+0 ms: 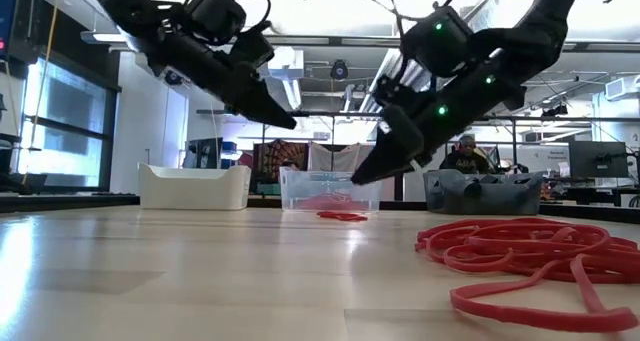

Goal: Sort rubber bands into baskets
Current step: Put the red rubber band into the transparent bin

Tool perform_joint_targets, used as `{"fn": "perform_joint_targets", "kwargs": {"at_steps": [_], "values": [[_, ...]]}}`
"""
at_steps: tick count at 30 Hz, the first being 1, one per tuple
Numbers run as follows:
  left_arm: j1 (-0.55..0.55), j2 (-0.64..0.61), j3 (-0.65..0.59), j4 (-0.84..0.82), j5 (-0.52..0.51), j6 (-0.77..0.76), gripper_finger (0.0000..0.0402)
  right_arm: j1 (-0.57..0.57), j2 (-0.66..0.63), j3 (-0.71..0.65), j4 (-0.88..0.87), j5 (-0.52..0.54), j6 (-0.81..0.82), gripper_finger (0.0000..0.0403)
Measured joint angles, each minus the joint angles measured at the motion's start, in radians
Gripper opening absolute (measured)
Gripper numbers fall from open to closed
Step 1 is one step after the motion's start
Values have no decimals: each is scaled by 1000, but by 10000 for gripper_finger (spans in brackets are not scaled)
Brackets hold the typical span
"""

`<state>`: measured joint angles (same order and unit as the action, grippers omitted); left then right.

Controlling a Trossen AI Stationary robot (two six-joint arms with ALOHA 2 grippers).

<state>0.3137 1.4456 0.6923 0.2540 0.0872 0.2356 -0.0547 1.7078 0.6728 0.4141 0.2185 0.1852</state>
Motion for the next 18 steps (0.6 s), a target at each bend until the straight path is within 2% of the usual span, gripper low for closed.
{"fn": "perform_joint_targets", "kwargs": {"at_steps": [4,12,18], "values": [[-33,4,-31,0,-1,-18,131,-3,63,26,-19,60,24,116],[-78,5,-71,10,-4,-24,131,-6,153,71,-19,63,57,75],[-88,5,-73,21,-8,-36,131,-19,159,75,-39,76,106,37]]}}
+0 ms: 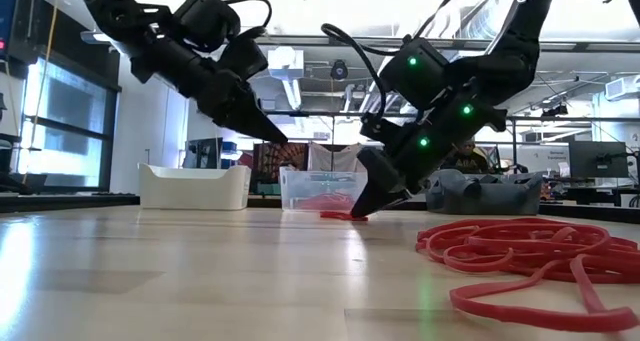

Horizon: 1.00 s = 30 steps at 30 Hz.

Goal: Sort rubber bands into baskets
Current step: Put the red rubber band into the transparent bin

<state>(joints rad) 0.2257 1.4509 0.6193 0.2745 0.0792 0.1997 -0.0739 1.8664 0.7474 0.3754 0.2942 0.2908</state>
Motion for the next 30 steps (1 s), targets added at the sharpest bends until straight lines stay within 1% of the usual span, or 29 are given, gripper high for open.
{"fn": "perform_joint_targets", "kwargs": {"at_steps": [4,11,22,26,30], "values": [[-2,0,0,13,0,-24,131,0,-2,0,-1,1,-3,6],[-5,0,0,12,-1,-34,131,7,-2,21,-2,0,-22,1],[-6,1,0,13,0,-51,131,43,-3,97,-7,-2,-82,0],[-6,1,-2,15,0,-51,131,33,-4,122,-113,-1,-48,4],[-11,1,-2,15,0,-59,131,22,-4,129,-194,52,-13,34]]}}
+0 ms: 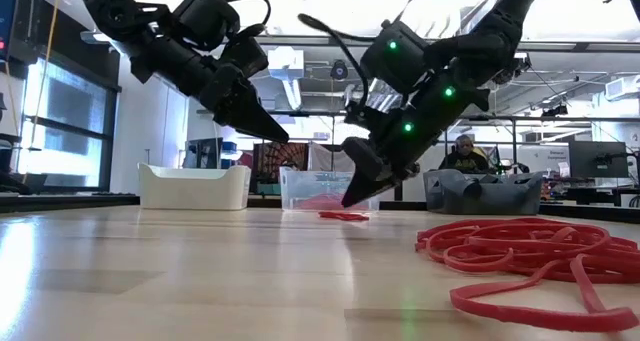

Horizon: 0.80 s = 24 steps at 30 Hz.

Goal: Sort rubber bands into baskets
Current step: Put the red rubber band into the transparent bin

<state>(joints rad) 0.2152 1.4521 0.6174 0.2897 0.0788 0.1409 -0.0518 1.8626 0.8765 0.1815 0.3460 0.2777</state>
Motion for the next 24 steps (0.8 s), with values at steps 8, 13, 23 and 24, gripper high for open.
{"fn": "perform_joint_targets", "kwargs": {"at_steps": [8,13,23,24], "values": [[-21,0,0,0,0,0,131,-27,0,-2,-19,10,41,94],[-22,0,-1,-1,0,0,131,-36,0,-2,-29,-6,54,85],[-22,0,-1,-2,0,0,131,-42,52,0,-20,-25,81,53],[-22,0,-1,-2,0,0,131,-42,52,0,-16,-25,81,51]]}}
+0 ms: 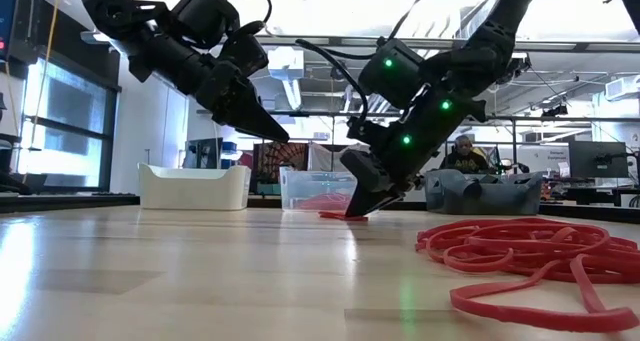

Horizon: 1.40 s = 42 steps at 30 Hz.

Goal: Sort rubber bands into baskets
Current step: Put the red rubber band into the transparent bin

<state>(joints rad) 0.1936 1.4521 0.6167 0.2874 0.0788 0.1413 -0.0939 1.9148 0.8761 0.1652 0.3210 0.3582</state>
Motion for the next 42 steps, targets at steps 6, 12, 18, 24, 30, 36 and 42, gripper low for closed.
{"fn": "perform_joint_targets", "kwargs": {"at_steps": [6,12,18,24,30,36,42], "values": [[0,0,0,1,0,2,131,15,-17,16,-16,-17,-56,7],[0,0,-1,3,-10,9,129,29,-73,54,-36,-33,-92,2],[-5,0,-1,10,-7,-25,113,40,-190,60,-54,-43,-140,1],[-21,0,-1,48,-4,-18,99,-12,-278,60,-25,2,-215,0],[-33,0,-1,53,-2,-49,97,-118,-285,60,73,10,-300,0],[-34,0,-1,55,-3,-54,97,-223,-278,60,212,11,-374,0],[-29,0,-1,55,-3,-59,97,-329,-269,60,248,-13,-386,0]]}}
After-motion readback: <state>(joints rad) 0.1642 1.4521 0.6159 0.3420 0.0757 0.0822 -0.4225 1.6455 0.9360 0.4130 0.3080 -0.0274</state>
